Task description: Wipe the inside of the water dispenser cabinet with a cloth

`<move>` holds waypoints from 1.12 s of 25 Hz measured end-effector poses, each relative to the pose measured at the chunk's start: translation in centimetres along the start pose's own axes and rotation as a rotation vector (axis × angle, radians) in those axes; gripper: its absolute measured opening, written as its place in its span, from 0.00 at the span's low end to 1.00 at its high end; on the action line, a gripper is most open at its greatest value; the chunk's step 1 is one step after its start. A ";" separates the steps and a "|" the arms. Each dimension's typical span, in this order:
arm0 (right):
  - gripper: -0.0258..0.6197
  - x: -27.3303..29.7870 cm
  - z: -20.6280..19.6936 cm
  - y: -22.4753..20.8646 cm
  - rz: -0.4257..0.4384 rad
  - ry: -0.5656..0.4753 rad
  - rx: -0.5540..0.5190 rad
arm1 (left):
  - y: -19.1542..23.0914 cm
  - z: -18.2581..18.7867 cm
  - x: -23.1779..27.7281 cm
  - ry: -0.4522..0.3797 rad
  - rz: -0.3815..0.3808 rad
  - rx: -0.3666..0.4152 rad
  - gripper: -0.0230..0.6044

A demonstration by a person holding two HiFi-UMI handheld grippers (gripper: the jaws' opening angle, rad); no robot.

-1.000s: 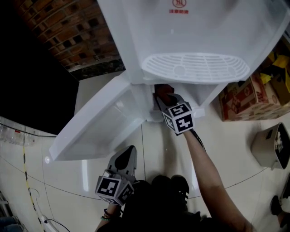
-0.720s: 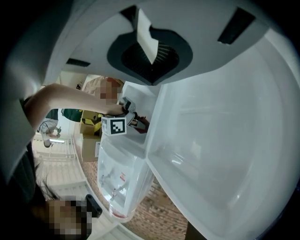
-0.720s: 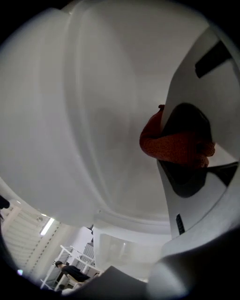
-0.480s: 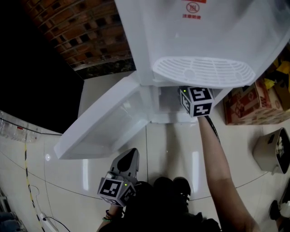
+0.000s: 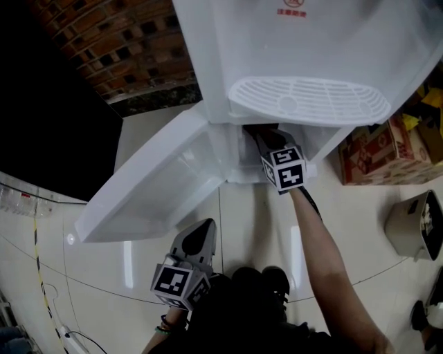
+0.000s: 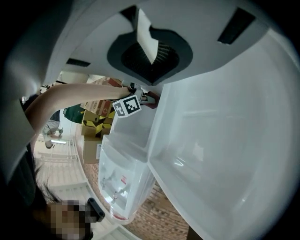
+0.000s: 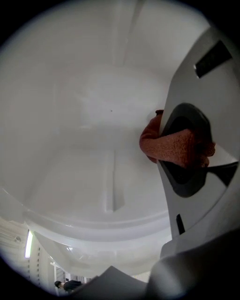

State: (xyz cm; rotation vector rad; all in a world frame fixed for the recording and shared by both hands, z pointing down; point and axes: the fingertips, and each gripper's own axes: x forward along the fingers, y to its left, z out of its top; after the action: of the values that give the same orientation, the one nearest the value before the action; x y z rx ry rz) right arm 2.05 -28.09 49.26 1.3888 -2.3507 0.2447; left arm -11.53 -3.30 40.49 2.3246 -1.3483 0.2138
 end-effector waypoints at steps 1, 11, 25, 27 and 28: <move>0.16 -0.3 0.5 -0.1 -0.005 -0.019 -0.002 | -0.6 0.1 0.5 0.003 -0.018 0.003 0.00; 0.16 -6.5 11.6 -7.5 -0.185 -0.350 0.037 | -4.8 0.6 5.0 0.020 -0.166 0.133 0.00; 0.16 -1.3 -3.7 -5.1 -0.139 0.046 0.156 | -7.0 1.0 5.7 0.054 -0.195 0.117 0.00; 0.16 -1.6 -3.4 -5.0 -0.141 0.042 0.139 | -6.8 1.0 5.6 0.054 -0.189 0.113 0.00; 0.16 -2.1 -2.6 -5.1 -0.153 0.021 0.121 | -6.7 1.0 5.6 0.053 -0.185 0.112 0.00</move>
State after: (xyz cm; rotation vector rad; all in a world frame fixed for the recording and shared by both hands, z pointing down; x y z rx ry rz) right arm 8.00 -28.01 50.50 1.6054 -2.2311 0.3604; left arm -3.03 -5.25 39.56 2.5006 -1.1136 0.2971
